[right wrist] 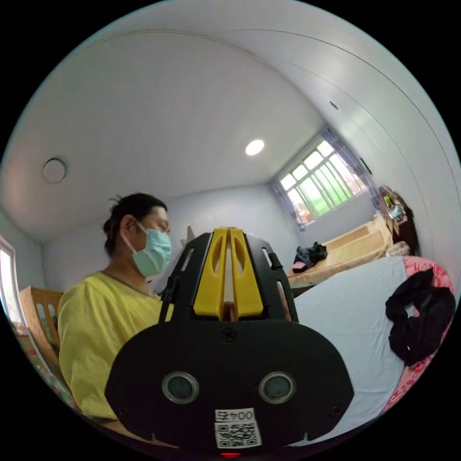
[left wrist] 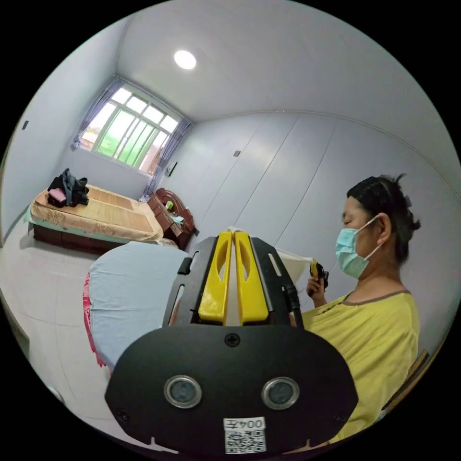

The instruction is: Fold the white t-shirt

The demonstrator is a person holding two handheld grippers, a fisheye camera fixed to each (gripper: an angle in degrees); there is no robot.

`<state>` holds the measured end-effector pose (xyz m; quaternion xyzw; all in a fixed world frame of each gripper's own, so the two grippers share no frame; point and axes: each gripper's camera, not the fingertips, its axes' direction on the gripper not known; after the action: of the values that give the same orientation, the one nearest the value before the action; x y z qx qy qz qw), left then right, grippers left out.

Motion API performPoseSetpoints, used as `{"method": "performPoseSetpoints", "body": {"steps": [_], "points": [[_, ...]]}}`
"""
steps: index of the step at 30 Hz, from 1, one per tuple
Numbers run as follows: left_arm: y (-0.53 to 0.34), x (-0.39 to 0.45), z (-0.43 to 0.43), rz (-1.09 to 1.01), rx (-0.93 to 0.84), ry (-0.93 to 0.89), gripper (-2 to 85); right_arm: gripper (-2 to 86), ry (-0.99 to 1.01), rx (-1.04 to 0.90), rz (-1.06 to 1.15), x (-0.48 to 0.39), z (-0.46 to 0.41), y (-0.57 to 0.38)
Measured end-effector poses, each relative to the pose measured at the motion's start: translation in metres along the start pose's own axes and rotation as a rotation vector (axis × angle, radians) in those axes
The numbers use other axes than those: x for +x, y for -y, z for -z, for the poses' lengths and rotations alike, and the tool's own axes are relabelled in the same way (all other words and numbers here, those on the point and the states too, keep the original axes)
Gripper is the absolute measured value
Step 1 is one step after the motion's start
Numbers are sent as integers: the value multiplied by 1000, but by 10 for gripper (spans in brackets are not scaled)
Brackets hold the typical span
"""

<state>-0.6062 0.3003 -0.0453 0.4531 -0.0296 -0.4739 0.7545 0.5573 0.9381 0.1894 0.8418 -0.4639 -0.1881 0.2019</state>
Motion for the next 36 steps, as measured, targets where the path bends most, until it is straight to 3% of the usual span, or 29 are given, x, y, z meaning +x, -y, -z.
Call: {"method": "performPoseSetpoints", "body": {"steps": [2,7,12,17,22,29,36], "points": [[18,-36,-36,39,-84,-5,10,-7,-85,-16,-71,41,-28,11],[44,-160,-147,240,-293,-46,9,-7,-226,-65,-392,237,-130,26],[84,-263,-244,399,-404,71,9,-6,-275,-125,-559,375,-229,73],[223,-221,-279,166,-308,220,10,-6,-344,-110,-337,356,-308,202],[292,-152,-256,-37,-156,203,10,-7,-340,-96,-77,293,-328,297],[197,-152,-246,-82,-197,207,10,-7,-307,-229,-78,318,-299,229],[13,-205,-264,64,-362,257,10,-7,-392,-372,-346,402,-225,10]]}}
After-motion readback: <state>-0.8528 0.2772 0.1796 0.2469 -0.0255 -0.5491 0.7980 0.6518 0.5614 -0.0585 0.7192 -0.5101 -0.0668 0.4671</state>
